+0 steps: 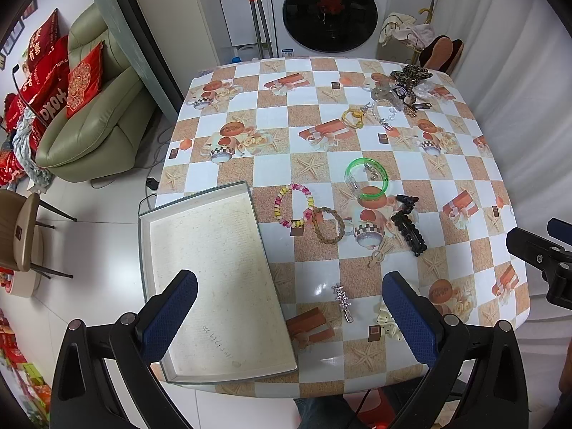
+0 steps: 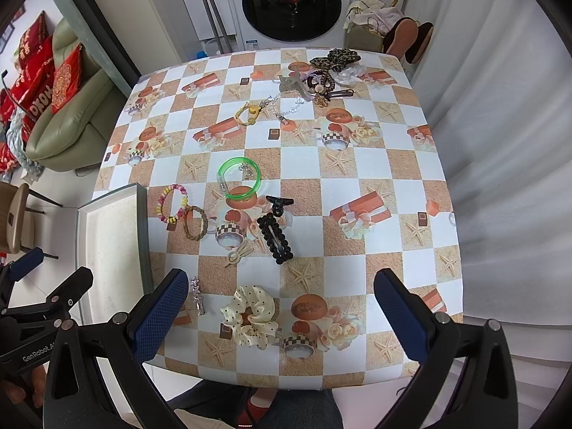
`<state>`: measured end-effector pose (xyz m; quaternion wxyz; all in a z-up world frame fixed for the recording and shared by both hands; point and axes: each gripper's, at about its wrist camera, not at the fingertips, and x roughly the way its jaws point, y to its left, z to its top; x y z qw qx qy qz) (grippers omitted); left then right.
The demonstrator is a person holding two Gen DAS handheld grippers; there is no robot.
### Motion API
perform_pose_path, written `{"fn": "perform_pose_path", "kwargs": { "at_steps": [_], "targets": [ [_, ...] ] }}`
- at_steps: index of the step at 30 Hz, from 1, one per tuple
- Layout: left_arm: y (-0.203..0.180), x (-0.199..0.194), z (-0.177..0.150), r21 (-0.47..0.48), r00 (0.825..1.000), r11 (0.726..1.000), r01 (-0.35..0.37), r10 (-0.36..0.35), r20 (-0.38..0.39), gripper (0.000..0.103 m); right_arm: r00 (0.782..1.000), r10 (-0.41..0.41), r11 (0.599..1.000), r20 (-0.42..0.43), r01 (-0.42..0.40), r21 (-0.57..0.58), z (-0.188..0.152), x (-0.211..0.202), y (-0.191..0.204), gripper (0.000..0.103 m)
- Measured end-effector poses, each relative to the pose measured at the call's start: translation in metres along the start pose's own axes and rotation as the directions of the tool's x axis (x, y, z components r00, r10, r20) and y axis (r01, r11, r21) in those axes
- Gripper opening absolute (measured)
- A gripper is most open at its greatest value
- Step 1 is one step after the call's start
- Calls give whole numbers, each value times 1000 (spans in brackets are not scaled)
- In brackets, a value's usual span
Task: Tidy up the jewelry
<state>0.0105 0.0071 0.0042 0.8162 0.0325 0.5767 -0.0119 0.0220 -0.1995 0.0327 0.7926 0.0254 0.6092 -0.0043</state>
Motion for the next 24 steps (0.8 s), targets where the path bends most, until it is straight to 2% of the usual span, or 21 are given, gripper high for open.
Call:
{"fn": "perform_pose_path", "kwargs": {
  "at_steps": [24],
  "targets": [
    [0, -1, -1, 2, 1000, 1000, -3, 3, 2, 103, 1000, 1, 1000, 4, -1, 0, -2, -3, -2, 103]
  ]
}}
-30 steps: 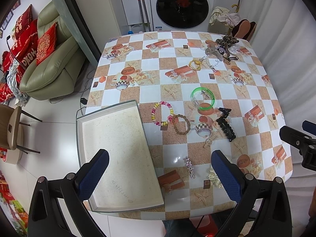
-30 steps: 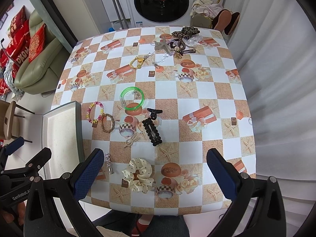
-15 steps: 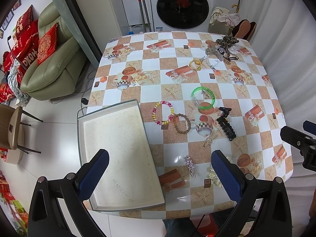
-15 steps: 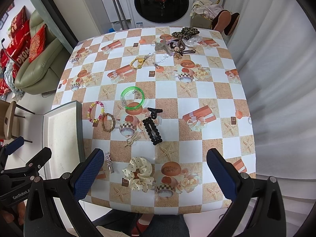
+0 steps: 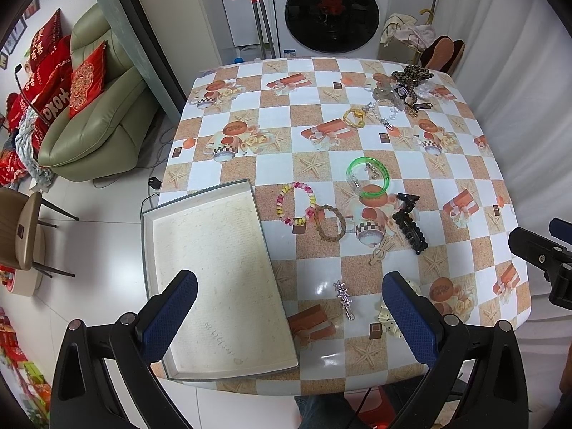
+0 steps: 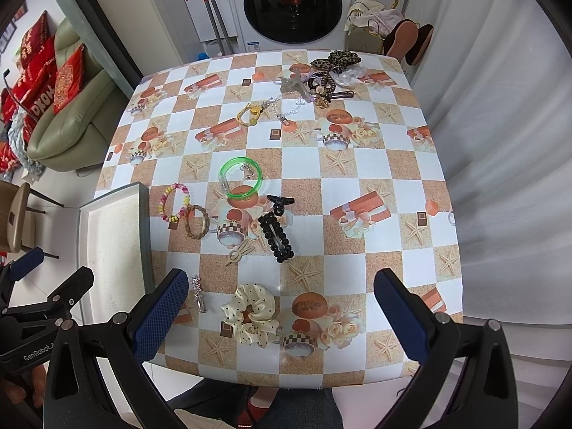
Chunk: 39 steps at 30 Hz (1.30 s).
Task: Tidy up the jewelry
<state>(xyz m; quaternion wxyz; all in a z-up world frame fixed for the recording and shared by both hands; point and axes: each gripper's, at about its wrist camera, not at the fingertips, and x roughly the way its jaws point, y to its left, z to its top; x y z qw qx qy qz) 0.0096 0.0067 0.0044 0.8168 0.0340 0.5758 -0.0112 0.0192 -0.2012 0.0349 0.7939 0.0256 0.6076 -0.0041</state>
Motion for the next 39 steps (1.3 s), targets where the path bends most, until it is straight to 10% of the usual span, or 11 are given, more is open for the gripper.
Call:
{"fn": "perform_pose_path", "kwargs": {
  "at_steps": [39],
  "targets": [
    [0, -1, -2, 2, 1000, 1000, -3, 3, 1, 103, 1000, 1, 1000, 4, -1, -1, 3, 4, -2, 103]
  ]
}}
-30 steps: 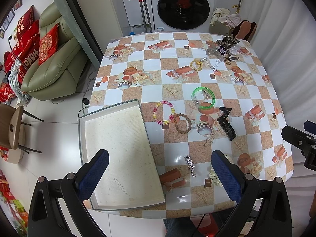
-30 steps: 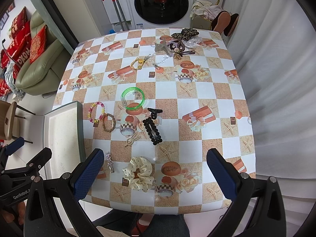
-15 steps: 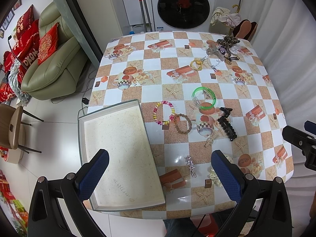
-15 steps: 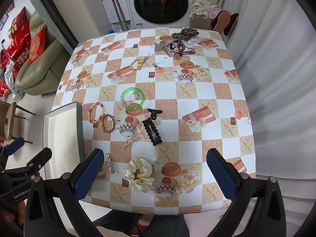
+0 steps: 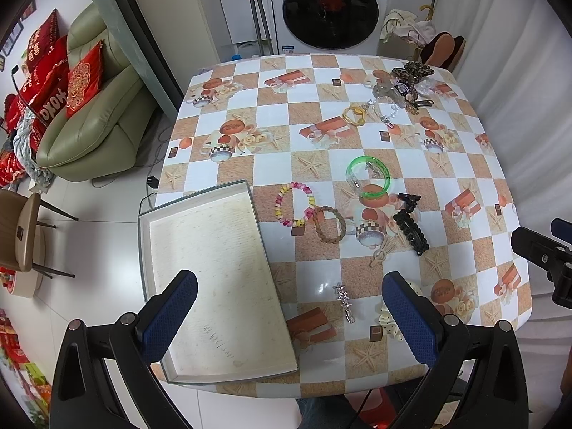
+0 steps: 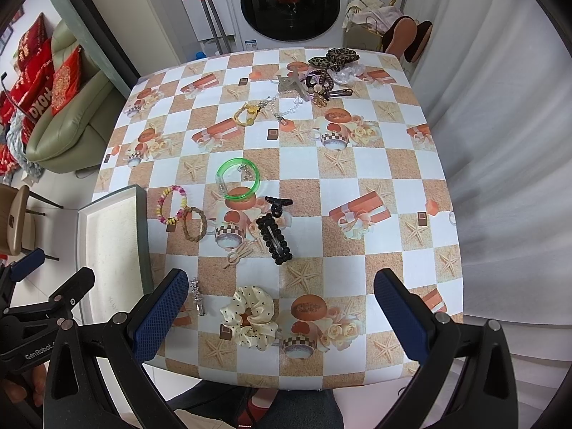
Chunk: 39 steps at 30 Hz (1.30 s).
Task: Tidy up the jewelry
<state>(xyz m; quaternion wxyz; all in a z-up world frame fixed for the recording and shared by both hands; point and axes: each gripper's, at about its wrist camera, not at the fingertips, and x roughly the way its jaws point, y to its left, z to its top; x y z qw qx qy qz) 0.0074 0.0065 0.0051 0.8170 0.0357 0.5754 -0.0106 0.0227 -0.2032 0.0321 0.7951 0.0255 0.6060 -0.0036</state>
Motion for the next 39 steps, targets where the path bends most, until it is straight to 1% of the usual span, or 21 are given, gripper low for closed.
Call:
{"fn": "perform_pose_path", "kwargs": {
  "at_steps": [9, 13, 16, 22, 25, 29, 35, 37, 39],
  "targets": [
    [4, 5, -6, -3, 1000, 1000, 12, -12, -27, 103, 1000, 4, 1000, -14, -4, 5, 2, 5, -3, 103],
    [3, 24, -2, -16, 998, 1000, 26, -27, -55, 103, 999, 8, 1000, -34, -7, 18, -2, 10, -6, 103],
    [1, 37, -1, -30, 995, 998, 52, -54, -79, 103, 998, 12, 999, -58, -11, 30, -6, 19, -11, 103],
    [-8, 69, -2, -60, 986, 993, 104, -111, -125, 103, 994, 18, 999, -110, -13, 48, -13, 47, -22, 103],
    [-13, 83, 0, -68, 983, 992, 109, -118, -144, 103, 991, 17, 999, -132, -10, 54, -17, 60, -27, 103],
    [-21, 100, 5, -56, 983, 992, 113, -120, -138, 103, 988, 21, 998, -155, -10, 69, -18, 80, -33, 103],
    [-30, 131, 15, -78, 981, 989, 124, -134, -140, 103, 985, 46, 994, -164, -29, 101, -7, 112, -41, 103],
    [-33, 142, 16, -88, 980, 989, 122, -134, -145, 99, 986, 49, 994, -161, -32, 107, 1, 123, -43, 103],
    [-36, 155, 18, -98, 979, 988, 119, -133, -152, 99, 986, 61, 993, -155, -44, 109, 8, 134, -44, 103]
  ]
}}
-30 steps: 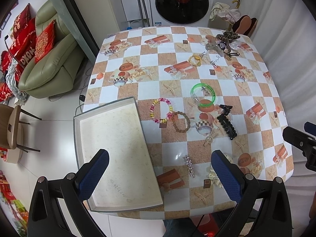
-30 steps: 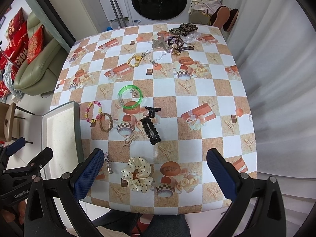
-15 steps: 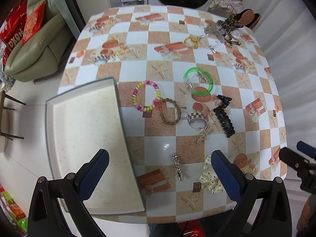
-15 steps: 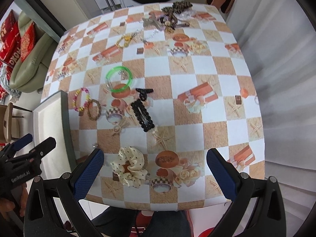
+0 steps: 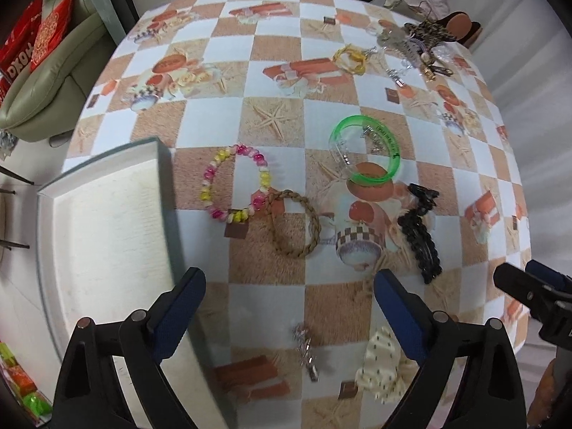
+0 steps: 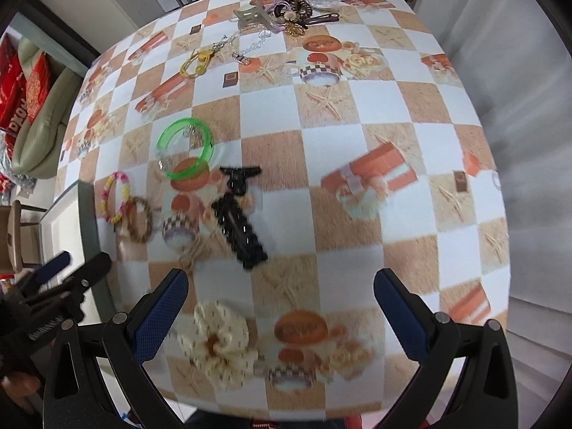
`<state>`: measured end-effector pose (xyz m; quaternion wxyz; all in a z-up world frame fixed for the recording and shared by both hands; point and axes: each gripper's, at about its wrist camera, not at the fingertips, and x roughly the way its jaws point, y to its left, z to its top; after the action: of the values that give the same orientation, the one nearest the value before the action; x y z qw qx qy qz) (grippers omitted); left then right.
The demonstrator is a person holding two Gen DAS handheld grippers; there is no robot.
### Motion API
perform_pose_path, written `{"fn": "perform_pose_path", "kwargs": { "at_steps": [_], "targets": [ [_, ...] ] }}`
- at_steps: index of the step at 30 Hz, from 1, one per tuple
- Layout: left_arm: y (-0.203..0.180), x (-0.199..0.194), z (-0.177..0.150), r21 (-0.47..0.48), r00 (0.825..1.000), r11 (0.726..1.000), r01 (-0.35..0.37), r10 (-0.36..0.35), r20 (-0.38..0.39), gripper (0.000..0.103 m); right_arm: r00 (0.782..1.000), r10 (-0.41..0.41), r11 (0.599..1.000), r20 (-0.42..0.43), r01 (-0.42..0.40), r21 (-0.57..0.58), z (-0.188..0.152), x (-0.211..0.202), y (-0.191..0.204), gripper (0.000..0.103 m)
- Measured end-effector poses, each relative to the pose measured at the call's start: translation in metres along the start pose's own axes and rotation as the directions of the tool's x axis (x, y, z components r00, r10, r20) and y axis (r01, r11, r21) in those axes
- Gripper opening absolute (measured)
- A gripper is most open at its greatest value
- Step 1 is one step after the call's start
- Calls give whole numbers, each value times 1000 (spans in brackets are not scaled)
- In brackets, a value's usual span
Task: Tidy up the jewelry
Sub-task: 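Grasp the black claw clip with the right tool while the left tool grasps the braided brown bracelet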
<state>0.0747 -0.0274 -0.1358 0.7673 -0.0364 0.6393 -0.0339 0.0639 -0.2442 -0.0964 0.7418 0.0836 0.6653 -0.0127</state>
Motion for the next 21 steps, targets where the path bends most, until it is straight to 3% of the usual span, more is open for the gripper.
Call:
{"fn": "perform_pose_path", "kwargs": {
  "at_steps": [3, 6, 10, 15, 21],
  "targets": [
    [-1, 16, 3, -21, 1000, 1000, 2, -2, -3, 99, 1000, 15, 1000, 2, -15, -6, 12, 14, 0, 98],
    [1, 33, 5, -54, 1000, 999, 4, -5, -22, 89, 999, 39, 999, -6, -39, -7, 24, 32, 2, 95],
    [9, 51, 4, -117, 999, 993, 0, -4, -34, 89, 995, 87, 996, -41, -87, 0, 36, 61, 6, 82],
    [11, 64, 6, -165, 1000, 986, 0, -2, -14, 89, 993, 107, 994, -46, -107, -2, 45, 86, 13, 81],
    [0, 67, 10, -163, 999, 986, -34, 38, 22, 86, 997, 77, 997, 10, -77, -20, 54, 90, 29, 77]
  ]
}}
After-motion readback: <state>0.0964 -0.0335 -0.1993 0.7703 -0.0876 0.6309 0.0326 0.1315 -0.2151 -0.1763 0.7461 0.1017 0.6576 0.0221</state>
